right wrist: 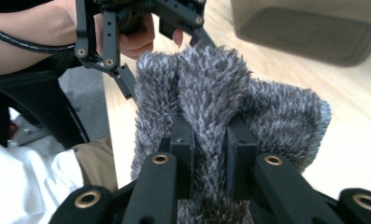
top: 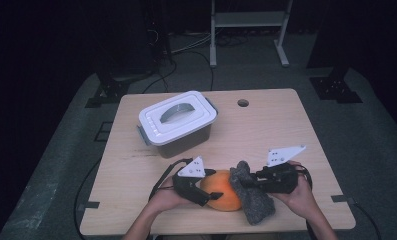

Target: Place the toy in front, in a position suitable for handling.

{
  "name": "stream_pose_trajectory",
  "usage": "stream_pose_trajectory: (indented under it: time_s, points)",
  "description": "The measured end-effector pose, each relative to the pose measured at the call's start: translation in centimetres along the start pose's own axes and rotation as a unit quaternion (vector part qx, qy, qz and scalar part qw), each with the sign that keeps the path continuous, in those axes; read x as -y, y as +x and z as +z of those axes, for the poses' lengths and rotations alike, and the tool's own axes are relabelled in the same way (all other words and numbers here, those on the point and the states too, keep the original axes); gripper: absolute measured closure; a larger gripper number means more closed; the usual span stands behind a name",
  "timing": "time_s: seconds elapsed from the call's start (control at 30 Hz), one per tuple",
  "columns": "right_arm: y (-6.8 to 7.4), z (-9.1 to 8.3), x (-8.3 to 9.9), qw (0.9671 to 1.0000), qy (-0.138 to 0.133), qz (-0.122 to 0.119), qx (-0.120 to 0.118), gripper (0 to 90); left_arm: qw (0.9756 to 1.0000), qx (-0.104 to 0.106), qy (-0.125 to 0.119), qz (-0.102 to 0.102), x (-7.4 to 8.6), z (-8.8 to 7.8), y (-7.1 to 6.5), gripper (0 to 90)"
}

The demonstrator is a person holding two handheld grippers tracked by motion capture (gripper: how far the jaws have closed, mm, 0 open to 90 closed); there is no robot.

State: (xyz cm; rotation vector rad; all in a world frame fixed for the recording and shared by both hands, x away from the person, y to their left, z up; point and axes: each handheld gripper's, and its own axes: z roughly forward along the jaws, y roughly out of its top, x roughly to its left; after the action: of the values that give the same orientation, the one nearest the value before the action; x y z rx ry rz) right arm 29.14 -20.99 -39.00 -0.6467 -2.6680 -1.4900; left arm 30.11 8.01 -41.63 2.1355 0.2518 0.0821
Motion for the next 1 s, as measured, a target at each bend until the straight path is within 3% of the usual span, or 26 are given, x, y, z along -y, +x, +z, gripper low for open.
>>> stream_pose_trajectory:
  time_s: [0.07,0.13,0.27,0.33,0.43,0.53,0.6,0.67,0.73,0.8,0.87,0.93,1.0]
  points:
    - [-0.3,0.1,0.4,1.0000,0.004,0.006,-0.007,75.9,1.0000,0.000,-0.004,-0.008,0.0,0.0,0.2,16.3]
    - [-0.6,0.0,0.7,0.9999,0.006,0.007,-0.010,75.9,0.9997,-0.006,0.010,-0.022,0.1,0.2,0.6,7.1]
    - [-1.1,-0.3,1.2,0.9997,0.008,0.014,-0.016,75.9,0.9980,0.014,0.005,-0.061,0.8,0.5,1.3,5.8]
    - [-1.4,-0.4,1.4,0.9997,0.008,0.016,-0.015,75.7,0.9981,0.018,0.004,-0.058,0.9,0.4,1.4,9.9]
    - [-1.7,-0.6,1.7,0.9996,0.010,0.022,-0.010,75.6,0.9990,0.030,0.007,-0.031,0.8,-0.3,1.1,16.8]
    - [-2.0,-0.9,2.0,0.9996,0.012,0.027,-0.003,75.4,0.9982,0.050,-0.005,-0.032,1.0,-0.9,1.2,25.1]
    - [-2.1,-0.9,2.1,0.9995,0.011,0.028,-0.003,75.3,0.9980,0.050,-0.009,-0.038,1.2,-0.9,1.4,26.7]
    - [-2.1,-0.9,2.0,0.9996,0.013,0.026,-0.003,75.4,0.9981,0.041,-0.004,-0.046,1.2,-0.6,1.6,21.6]
    - [-2.1,-0.8,2.0,0.9996,0.012,0.026,-0.005,75.4,0.9970,0.033,0.010,-0.069,1.2,0.0,1.9,8.8]
    - [-2.1,-0.8,2.0,0.9996,0.012,0.026,-0.006,75.4,0.9946,0.047,0.006,-0.092,1.5,0.4,2.3,5.8]
    - [-2.0,-0.8,1.9,0.9996,0.012,0.026,-0.006,75.3,0.9933,0.070,0.003,-0.092,1.8,0.5,2.4,13.0]
    - [-1.8,-0.9,1.7,0.9997,0.013,0.021,0.000,75.4,0.9960,0.053,-0.002,-0.072,1.7,0.1,2.0,23.8]
    - [-1.5,-1.3,1.2,0.9998,0.000,0.017,0.009,75.8,0.9969,0.034,-0.004,-0.071,1.2,-0.3,1.8,31.3]
